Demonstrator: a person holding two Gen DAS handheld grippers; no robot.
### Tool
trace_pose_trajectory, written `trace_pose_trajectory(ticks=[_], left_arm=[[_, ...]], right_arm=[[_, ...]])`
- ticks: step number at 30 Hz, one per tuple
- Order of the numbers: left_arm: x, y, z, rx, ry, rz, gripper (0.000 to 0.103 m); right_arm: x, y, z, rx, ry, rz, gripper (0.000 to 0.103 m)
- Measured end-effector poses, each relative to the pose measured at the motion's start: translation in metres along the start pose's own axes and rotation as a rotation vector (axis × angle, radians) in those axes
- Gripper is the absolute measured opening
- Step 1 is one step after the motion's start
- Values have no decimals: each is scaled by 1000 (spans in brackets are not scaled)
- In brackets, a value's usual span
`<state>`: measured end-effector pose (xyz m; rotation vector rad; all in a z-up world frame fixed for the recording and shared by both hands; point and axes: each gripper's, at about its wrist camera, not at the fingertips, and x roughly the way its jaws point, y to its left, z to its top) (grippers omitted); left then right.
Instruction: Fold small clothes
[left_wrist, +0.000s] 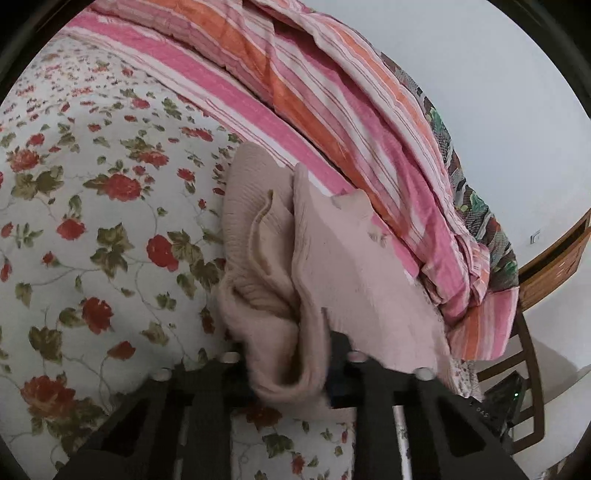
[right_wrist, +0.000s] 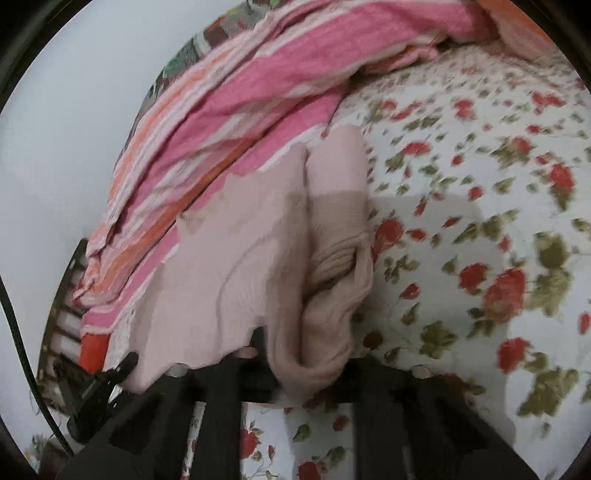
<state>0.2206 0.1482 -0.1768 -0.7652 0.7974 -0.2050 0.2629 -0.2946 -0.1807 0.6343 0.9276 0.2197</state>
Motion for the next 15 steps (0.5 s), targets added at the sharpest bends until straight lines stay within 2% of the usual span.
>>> trace_pose_trajectory(ticks=[3,8,15], left_arm=[[-14,-4,-5,27,-19,6,11],[-41,-14,-20,68,-29,21,11],[-83,-15,-66,110,-17,30,11]], right_arm=[[-12,3,-2,-12,-17,7,9],[-38,12,-17,-45,-11,6,9],[-84,4,-52,-81,18,19,9]])
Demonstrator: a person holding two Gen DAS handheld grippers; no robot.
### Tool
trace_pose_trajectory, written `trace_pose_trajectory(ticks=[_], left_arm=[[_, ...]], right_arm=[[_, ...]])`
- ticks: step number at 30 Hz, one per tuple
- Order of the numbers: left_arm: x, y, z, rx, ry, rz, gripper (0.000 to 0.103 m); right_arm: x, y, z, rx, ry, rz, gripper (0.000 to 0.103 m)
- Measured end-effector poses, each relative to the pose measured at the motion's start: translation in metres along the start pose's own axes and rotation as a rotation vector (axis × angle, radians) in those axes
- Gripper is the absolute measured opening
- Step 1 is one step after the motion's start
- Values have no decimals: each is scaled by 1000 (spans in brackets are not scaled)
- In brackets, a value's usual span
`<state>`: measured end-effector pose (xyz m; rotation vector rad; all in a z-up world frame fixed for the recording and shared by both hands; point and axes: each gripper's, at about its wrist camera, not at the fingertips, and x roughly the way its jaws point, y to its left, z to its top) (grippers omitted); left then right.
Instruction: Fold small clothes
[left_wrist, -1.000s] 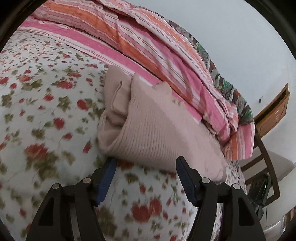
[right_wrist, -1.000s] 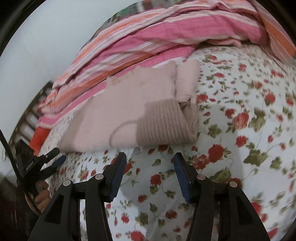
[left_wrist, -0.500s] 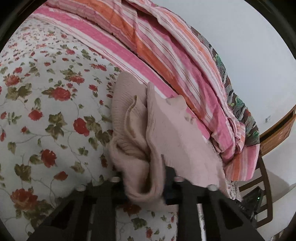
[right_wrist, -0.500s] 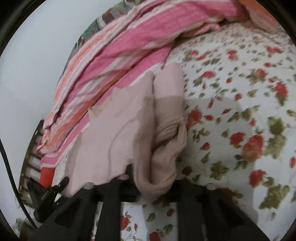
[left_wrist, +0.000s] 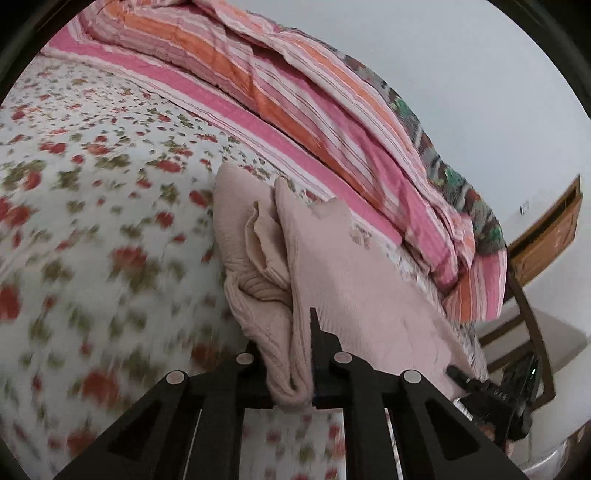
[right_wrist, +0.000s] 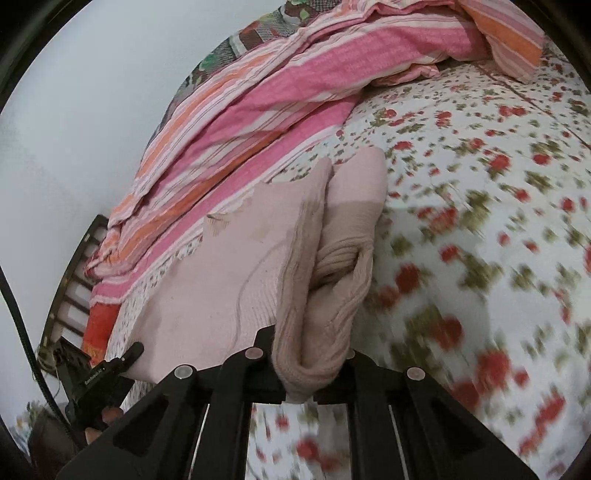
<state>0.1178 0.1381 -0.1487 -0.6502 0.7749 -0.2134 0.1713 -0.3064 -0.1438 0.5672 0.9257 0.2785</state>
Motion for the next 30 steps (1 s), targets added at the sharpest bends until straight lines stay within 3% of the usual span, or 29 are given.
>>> trace_pose_trajectory(ticks=[8,13,17,21,26,29,30], left_arm=[[-33,-2,-37,8,13,-8,13],[-35,4,-33,42,26,104,37],[-48,4,-14,80,-49,132,55],[-33,-17,16,146,-60,127,55],[2,-44,49,227,-62,112,53],[41,-51,62,265,-1,191,53],[51,-49,63,264,21,219,48]], right_arm=[[-43,-8,-48,-29,10,-13,9],[-54,-3,-55,-151,-12,-133,35],[-72,9,-43,-286,-100,-242,39],[-62,24,-15,-325,-139,-276,39],[-21,43,21,-318,-114,-272,39],[6,46,33,-300,-87,-304,39],[17,45,37,-294,-78,-329,39]])
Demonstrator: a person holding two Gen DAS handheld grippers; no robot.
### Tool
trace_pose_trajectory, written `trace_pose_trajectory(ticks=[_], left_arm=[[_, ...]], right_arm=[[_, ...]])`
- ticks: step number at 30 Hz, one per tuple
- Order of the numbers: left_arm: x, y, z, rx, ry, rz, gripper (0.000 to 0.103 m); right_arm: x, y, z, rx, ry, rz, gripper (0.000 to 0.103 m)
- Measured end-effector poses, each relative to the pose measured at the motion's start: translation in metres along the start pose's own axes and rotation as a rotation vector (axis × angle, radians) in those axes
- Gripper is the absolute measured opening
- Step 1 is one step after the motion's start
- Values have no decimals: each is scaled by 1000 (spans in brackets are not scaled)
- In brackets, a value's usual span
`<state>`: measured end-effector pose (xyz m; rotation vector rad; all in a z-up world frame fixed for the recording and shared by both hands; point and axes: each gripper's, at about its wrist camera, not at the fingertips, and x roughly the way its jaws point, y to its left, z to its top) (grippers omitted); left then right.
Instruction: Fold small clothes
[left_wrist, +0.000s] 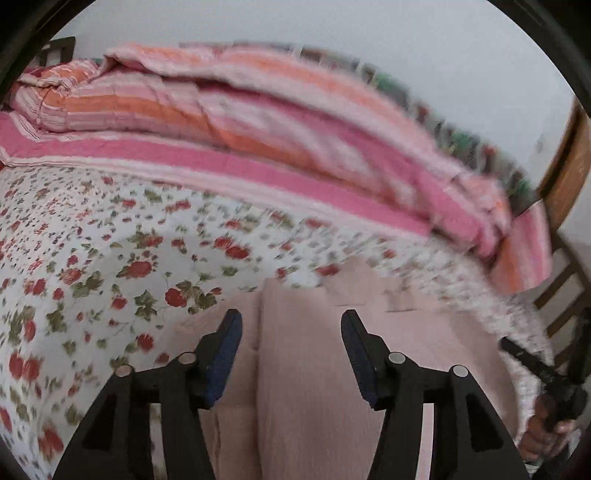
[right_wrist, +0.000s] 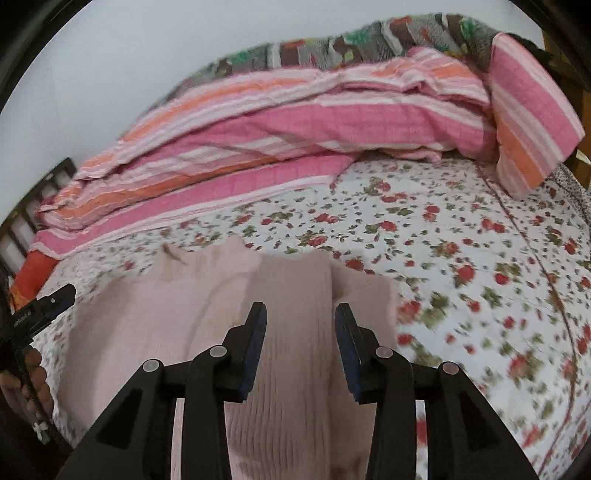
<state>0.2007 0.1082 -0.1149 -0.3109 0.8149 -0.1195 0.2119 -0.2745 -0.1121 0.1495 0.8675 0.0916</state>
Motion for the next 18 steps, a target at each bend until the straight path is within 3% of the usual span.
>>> trace_pose_trajectory(ticks=[3,6,9,11,15,18], left_arm=[[30,11,-2,-39,84,53,30],[36,20,-5,-63,70,6,13],[22,24,-2,-47,20,-27,11],[17,29,-3,-59,6,-47,11],[29,24,-15,-3,30,17,12],[29,19,-21,34,7,52,16]], right_arm=[[25,-4,0,22,43,-47,39],[41,-12,-3,62,71,-39,36],[41,-6,-1,30,50,-20,6],[35,-1,1,-2,2,-5,6],[57,-2,-2,-10,41,-66,7],[60,0,-9,-38,2,-82,8]])
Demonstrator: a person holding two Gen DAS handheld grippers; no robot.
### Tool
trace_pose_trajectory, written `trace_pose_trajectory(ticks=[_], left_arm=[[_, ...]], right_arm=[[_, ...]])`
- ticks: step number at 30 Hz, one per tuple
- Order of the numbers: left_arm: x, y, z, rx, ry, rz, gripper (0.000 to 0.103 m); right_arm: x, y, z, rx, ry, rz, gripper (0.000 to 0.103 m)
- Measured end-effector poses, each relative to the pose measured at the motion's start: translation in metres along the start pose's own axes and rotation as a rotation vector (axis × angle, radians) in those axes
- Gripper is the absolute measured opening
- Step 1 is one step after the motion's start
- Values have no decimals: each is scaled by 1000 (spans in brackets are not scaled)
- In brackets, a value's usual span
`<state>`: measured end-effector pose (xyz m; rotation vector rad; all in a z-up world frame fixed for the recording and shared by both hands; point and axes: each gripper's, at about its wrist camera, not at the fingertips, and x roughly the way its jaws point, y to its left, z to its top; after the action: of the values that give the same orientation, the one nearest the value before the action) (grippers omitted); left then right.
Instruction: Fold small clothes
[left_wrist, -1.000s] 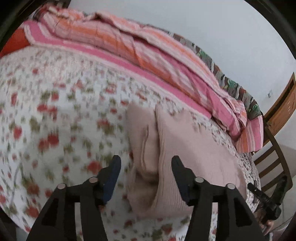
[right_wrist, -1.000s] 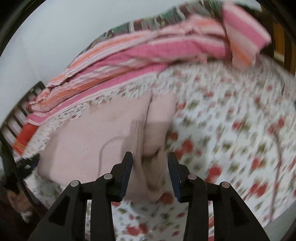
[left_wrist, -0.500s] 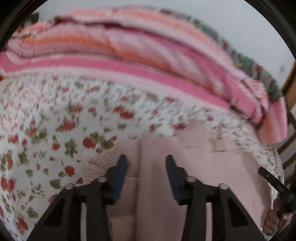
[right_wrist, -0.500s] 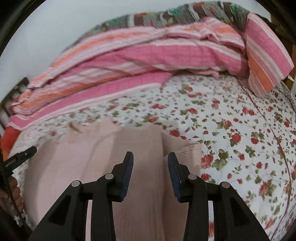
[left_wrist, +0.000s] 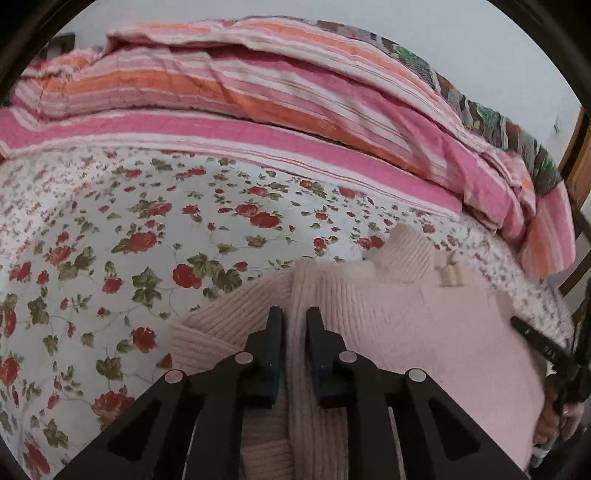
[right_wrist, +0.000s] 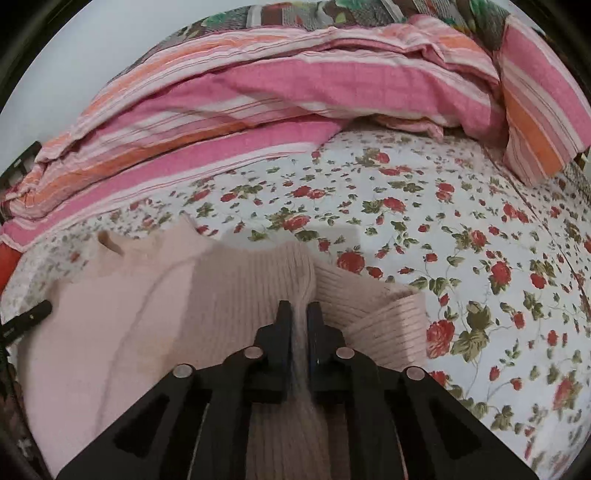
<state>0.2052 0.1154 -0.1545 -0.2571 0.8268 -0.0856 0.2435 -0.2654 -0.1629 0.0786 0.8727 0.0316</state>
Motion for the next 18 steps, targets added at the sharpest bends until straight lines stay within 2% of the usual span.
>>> trace_pose_trajectory(ticks=[7,18], left_arm=[[1,-8,-5,56,-22,41,19],[0,-7,-6,54,-25,21,25]], right_arm=[[-4,9,-5,-27,-39,-54,13],[-5,8,-6,-17,-52,-56,15]])
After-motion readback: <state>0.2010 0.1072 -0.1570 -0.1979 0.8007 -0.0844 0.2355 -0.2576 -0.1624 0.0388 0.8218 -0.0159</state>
